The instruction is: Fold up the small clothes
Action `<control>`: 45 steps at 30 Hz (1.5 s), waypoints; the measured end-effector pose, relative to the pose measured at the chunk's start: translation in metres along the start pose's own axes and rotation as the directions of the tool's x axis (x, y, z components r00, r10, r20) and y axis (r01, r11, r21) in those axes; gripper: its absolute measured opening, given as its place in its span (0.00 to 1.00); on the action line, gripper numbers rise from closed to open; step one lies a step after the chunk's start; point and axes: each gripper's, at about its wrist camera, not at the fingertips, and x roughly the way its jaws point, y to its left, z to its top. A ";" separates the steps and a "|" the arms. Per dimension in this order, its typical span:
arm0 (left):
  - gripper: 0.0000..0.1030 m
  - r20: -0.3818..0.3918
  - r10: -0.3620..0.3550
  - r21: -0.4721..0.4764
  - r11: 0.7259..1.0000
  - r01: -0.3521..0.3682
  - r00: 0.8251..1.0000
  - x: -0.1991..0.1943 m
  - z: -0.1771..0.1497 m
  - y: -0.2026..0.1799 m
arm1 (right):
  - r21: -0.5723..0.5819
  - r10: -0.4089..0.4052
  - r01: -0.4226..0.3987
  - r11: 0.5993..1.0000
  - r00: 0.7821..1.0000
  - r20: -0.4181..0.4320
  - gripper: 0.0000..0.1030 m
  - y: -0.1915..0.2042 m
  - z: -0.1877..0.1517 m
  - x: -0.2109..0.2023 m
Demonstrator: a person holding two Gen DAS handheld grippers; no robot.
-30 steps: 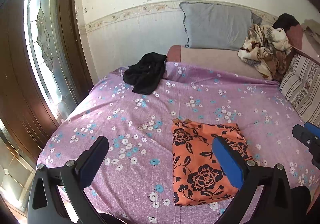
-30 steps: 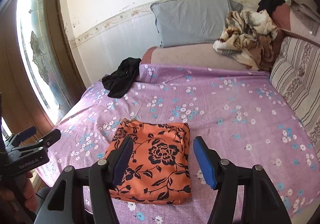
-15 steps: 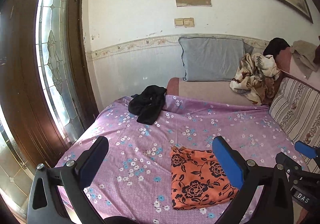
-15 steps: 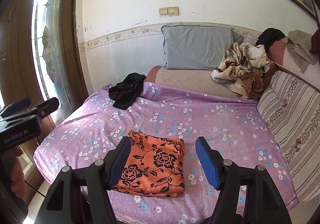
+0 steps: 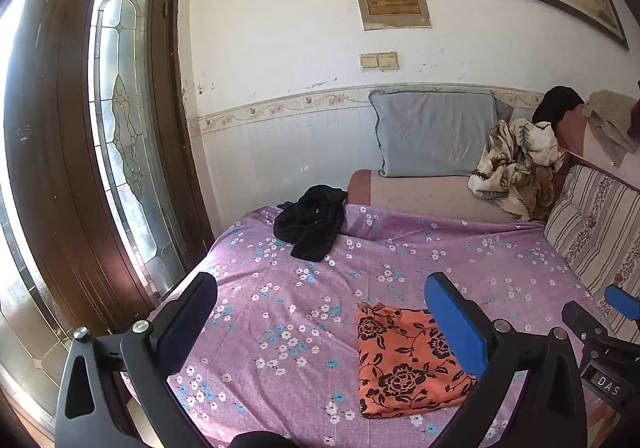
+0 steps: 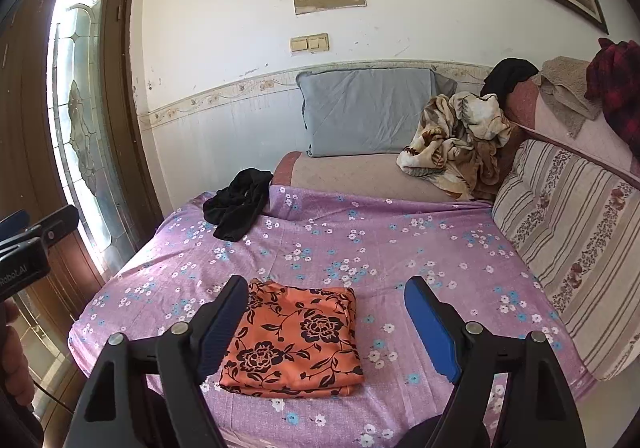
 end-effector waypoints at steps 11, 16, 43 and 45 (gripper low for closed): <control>1.00 -0.002 -0.010 -0.037 0.999 0.010 1.000 -0.004 0.005 0.007 | 0.011 -0.009 0.009 1.000 1.000 0.021 0.81 0.009 0.005 -0.002; 1.00 -0.008 -0.021 -0.031 0.999 0.021 1.000 -0.003 0.005 0.009 | -0.029 -0.030 0.031 0.999 0.999 0.041 0.81 0.017 0.010 -0.003; 1.00 -0.019 -0.056 -0.034 0.998 0.055 0.998 0.001 -0.001 0.021 | -0.114 -0.060 0.063 0.991 0.998 0.028 0.81 0.035 0.007 0.012; 1.00 -0.020 -0.054 -0.041 0.998 0.053 0.998 0.002 -0.001 0.023 | -0.118 -0.064 0.068 0.991 0.997 0.032 0.81 0.036 0.008 0.011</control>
